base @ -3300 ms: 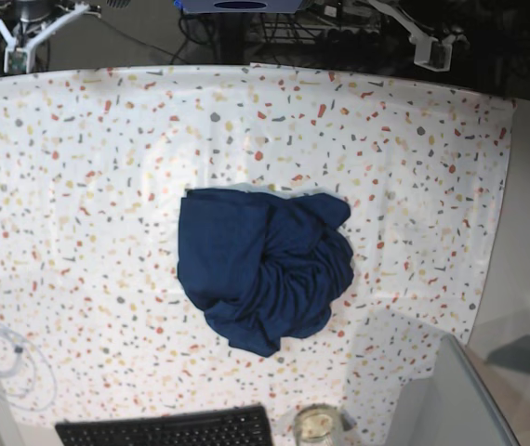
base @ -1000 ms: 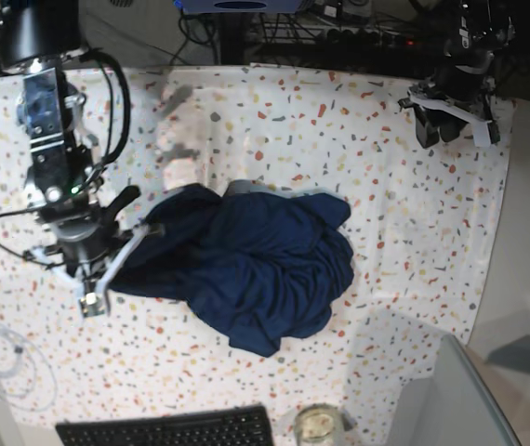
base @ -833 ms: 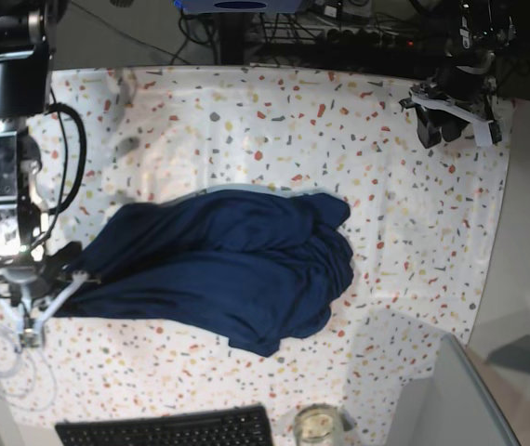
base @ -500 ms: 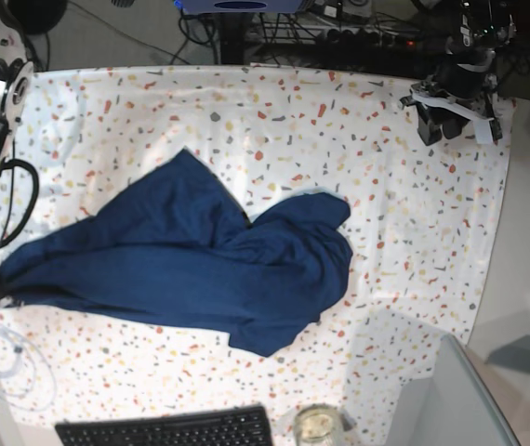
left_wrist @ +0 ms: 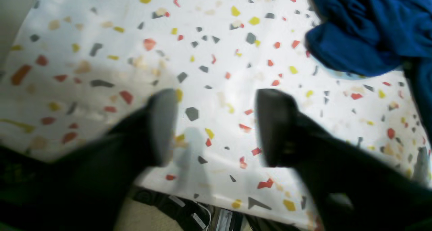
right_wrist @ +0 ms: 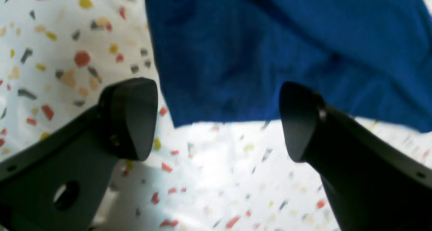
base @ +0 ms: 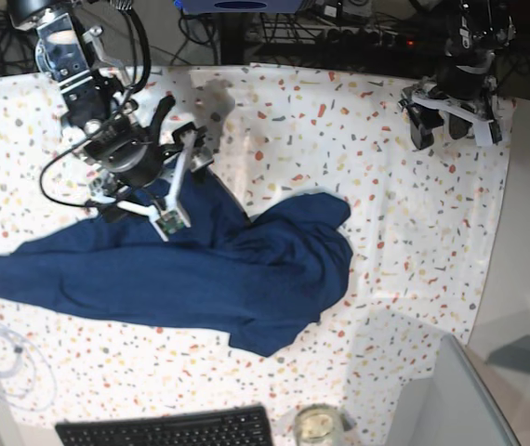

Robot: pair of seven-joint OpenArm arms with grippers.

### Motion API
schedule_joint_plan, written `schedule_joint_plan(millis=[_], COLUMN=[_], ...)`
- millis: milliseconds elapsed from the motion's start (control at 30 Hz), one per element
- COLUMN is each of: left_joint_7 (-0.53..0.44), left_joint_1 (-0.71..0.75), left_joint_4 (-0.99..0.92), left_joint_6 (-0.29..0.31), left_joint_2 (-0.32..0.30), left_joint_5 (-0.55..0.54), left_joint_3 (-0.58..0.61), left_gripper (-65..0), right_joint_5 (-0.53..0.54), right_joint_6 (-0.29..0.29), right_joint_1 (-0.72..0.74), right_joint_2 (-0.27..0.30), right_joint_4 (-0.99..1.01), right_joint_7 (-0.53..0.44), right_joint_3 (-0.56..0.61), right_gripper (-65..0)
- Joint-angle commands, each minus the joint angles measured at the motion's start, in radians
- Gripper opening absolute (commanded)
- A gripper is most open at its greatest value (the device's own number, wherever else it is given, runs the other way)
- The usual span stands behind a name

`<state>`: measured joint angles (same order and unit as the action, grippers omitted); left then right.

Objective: Layout the t-shirt on the table in an organized manner, then fold the t-shirt properly
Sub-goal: 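Regrasp the t-shirt with the right gripper and pull it outward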

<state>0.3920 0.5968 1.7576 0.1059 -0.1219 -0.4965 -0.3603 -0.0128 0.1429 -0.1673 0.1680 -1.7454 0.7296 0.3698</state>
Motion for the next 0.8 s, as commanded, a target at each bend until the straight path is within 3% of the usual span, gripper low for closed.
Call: schedule_joint_plan(millis=[0, 67, 200, 300, 367, 467, 500, 567, 633, 767], left_joint_7=[-0.018, -0.018, -0.018, -0.018, -0.018, -0.018, -0.018, -0.018, -0.018, -0.018], left_joint_1=[0.005, 0.005, 0.004, 0.008, 0.012, 0.013, 0.013, 0.013, 0.012, -0.015], left_joint_4=[0.020, 0.020, 0.020, 0.020, 0.020, 0.015, 0.015, 0.015, 0.017, 0.014], left_joint_6=[0.007, 0.007, 0.007, 0.007, 0.007, 0.007, 0.007, 0.007, 0.007, 0.007], left_joint_2=[-0.006, -0.005, -0.003, -0.003, -0.006, -0.009, -0.009, -0.009, -0.009, -0.011], left_joint_5=[-0.004, -0.004, -0.004, -0.004, -0.004, -0.004, -0.004, -0.004, -0.004, -0.004], left_joint_3=[-0.004, -0.004, -0.004, -0.004, -0.004, -0.012, -0.013, -0.010, -0.004, 0.050], left_gripper=[-16.0, -12.0, -11.8, -11.8, -11.8, -11.8, -11.8, -12.7, -20.4, -43.1], right_joint_5=[0.007, 0.007, 0.007, 0.009, 0.009, 0.014, 0.014, 0.009, 0.010, 0.014], right_joint_6=[0.001, -0.001, -0.001, -0.001, -0.001, -0.001, -0.001, 0.005, 0.007, 0.008], right_joint_1=[0.008, 0.035, 0.108, 0.150, 0.151, 0.114, 0.091, 0.036, -0.021, -0.114], right_joint_2=[-0.012, -0.034, -0.083, -0.086, -0.072, -0.031, -0.023, -0.022, 0.011, 0.071], right_joint_4=[0.006, 0.057, 0.224, 0.353, 0.396, 0.381, 0.359, 0.304, 0.232, 0.121], right_joint_7=[-0.009, -0.009, -0.012, -0.067, -0.104, -0.103, -0.106, -0.106, -0.106, -0.104], right_joint_3=[0.036, 0.070, 0.070, 0.068, 0.068, 0.025, -0.016, -0.122, -0.237, -0.415], right_gripper=[-12.0, -12.0, -12.6, -14.7, -25.7, -59.1, -65.0, -62.7, -63.3, -65.0])
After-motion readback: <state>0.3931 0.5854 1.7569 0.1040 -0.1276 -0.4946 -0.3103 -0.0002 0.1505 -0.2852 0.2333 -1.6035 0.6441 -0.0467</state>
